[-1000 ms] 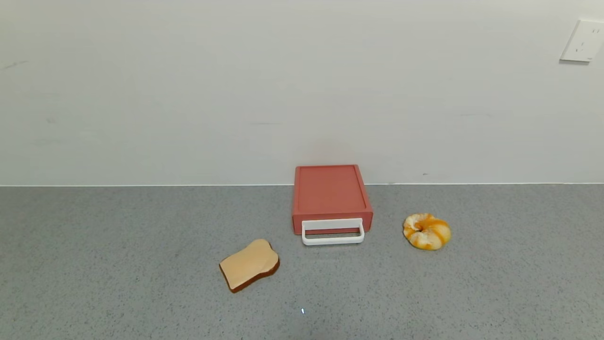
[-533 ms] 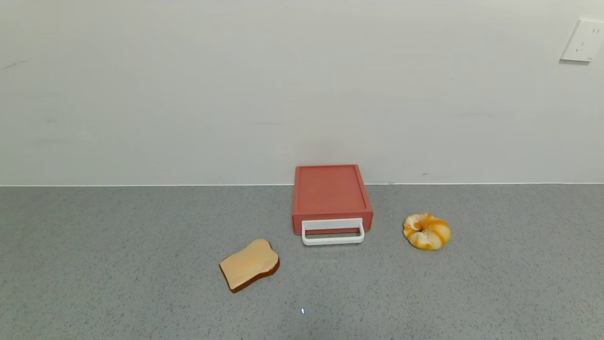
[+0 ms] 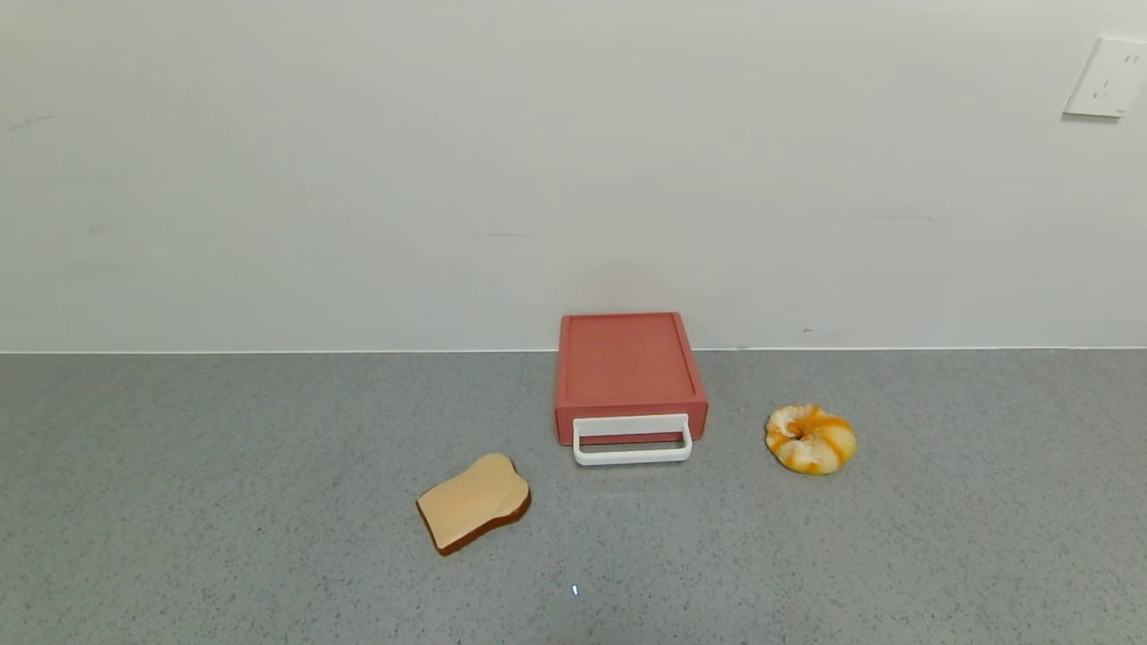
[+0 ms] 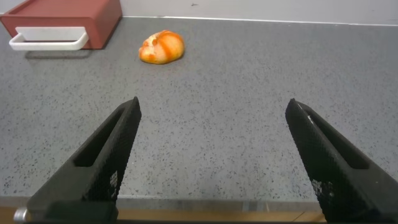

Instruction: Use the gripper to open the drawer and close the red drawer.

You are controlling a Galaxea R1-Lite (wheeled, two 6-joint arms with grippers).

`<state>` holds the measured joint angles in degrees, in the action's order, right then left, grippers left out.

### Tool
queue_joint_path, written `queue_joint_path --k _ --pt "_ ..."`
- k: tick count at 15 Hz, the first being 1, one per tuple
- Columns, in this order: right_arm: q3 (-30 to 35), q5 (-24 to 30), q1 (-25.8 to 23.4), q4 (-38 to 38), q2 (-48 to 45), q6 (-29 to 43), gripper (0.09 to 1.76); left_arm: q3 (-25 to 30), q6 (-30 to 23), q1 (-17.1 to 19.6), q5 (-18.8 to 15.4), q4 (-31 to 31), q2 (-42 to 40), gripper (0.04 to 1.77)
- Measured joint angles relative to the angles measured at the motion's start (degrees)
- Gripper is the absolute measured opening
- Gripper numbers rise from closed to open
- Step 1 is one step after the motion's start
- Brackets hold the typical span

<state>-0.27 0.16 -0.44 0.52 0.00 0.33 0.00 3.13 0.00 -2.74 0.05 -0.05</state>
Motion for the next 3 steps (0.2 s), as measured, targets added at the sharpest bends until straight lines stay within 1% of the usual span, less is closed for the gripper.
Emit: queue_joint_path --k 3 --pt "0.0 -0.06 0.0 0.07 0.0 0.02 1.71 0.0 -0.05 0.0 0.02 0.06 0.0 1.72"
